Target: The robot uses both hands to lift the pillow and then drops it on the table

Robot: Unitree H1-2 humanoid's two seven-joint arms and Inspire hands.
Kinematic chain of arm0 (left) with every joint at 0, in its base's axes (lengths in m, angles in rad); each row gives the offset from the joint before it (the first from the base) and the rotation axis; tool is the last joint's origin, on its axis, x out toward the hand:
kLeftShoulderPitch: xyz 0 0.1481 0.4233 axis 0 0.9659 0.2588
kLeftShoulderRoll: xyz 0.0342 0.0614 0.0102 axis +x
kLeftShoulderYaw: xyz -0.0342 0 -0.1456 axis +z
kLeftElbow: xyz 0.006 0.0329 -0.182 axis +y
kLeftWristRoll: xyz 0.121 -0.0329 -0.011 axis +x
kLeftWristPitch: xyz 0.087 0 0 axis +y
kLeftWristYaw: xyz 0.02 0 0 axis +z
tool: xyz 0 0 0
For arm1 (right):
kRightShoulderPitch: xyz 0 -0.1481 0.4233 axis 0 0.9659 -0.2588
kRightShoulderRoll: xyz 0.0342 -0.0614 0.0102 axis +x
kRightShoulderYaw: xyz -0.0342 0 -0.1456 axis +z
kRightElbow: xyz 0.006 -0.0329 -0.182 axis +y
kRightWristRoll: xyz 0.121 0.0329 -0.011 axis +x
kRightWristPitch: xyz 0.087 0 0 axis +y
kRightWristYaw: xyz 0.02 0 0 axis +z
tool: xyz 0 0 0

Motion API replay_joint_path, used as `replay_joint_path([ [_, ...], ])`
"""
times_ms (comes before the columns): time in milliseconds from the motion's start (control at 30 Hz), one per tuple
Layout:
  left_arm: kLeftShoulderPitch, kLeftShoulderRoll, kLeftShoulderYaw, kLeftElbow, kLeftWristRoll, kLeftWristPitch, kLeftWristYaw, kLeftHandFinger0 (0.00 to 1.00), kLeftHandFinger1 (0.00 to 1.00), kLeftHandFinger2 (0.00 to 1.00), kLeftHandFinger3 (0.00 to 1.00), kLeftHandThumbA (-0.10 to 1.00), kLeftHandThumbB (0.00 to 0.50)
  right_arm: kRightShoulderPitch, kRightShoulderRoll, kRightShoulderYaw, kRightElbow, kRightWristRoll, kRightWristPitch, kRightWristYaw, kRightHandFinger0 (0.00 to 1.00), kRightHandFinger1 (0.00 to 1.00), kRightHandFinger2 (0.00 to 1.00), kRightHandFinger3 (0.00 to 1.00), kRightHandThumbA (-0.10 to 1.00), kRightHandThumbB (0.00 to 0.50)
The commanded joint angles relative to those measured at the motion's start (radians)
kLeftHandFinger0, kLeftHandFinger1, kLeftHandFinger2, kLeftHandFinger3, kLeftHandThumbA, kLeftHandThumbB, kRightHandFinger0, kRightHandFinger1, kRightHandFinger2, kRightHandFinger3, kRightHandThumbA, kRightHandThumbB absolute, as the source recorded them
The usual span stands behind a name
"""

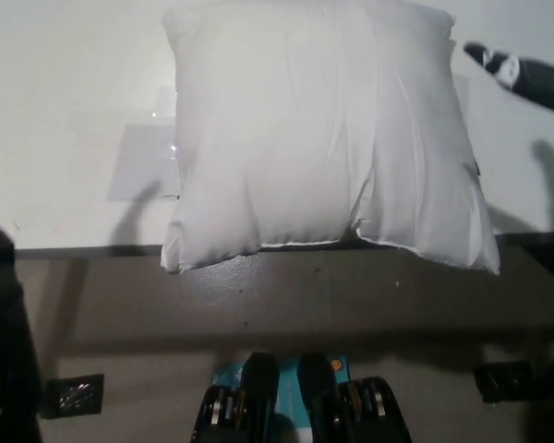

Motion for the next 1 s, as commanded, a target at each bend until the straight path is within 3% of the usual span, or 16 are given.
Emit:
replay_joint_path([
  [0, -0.101, 0.001, -0.016, 0.046, 0.033, 0.057, 0.028, 1.0, 1.0, 1.0, 1.0, 1.0, 0.071, -0.109, -0.009, 0.0, 0.04, 0.021, 0.048, 0.015, 1.0, 1.0, 1.0, 1.0, 1.0, 0.476],
  [133, -0.166, -0.006, -0.023, 0.14, 0.058, 0.027, 0.041, 1.0, 1.0, 1.0, 1.0, 1.0, 0.022, -0.153, -0.013, 0.004, 0.104, 0.011, 0.044, 0.002, 1.0, 1.0, 1.0, 1.0, 1.0, 0.483],
  [400, -0.168, -0.023, -0.041, 0.304, 0.099, -0.027, 0.045, 1.0, 1.0, 1.0, 1.0, 1.0, 0.0, -0.16, -0.023, 0.009, 0.225, 0.009, 0.025, -0.009, 1.0, 1.0, 1.0, 1.0, 1.0, 0.484],
  [533, -0.152, -0.018, -0.049, 0.425, 0.114, -0.034, 0.042, 1.0, 1.0, 1.0, 1.0, 1.0, 0.045, -0.151, -0.017, 0.0, 0.3, 0.029, 0.008, -0.016, 1.0, 1.0, 1.0, 1.0, 1.0, 0.468],
  [733, -0.176, -0.026, -0.053, 0.636, 0.119, -0.08, 0.048, 1.0, 1.0, 1.0, 1.0, 1.0, 0.029, -0.137, 0.013, -0.021, 0.378, 0.091, -0.023, -0.019, 1.0, 1.0, 1.0, 1.0, 1.0, 0.463],
  [767, -0.181, -0.026, -0.056, 0.672, 0.121, -0.1, 0.047, 1.0, 1.0, 1.0, 1.0, 1.0, 0.006, -0.135, 0.017, -0.02, 0.388, 0.092, -0.028, -0.022, 1.0, 1.0, 1.0, 1.0, 1.0, 0.461],
  [867, -0.189, -0.018, -0.074, 0.799, 0.144, -0.173, 0.046, 1.0, 1.0, 1.0, 1.0, 1.0, 0.0, -0.111, 0.042, -0.012, 0.404, 0.095, -0.034, -0.025, 1.0, 1.0, 1.0, 1.0, 1.0, 0.44],
  [967, -0.199, -0.018, -0.089, 0.945, 0.159, -0.259, 0.051, 1.0, 1.0, 1.0, 1.0, 1.0, 0.053, -0.077, 0.065, 0.007, 0.423, 0.073, -0.037, -0.041, 1.0, 1.0, 1.0, 1.0, 1.0, 0.407],
])
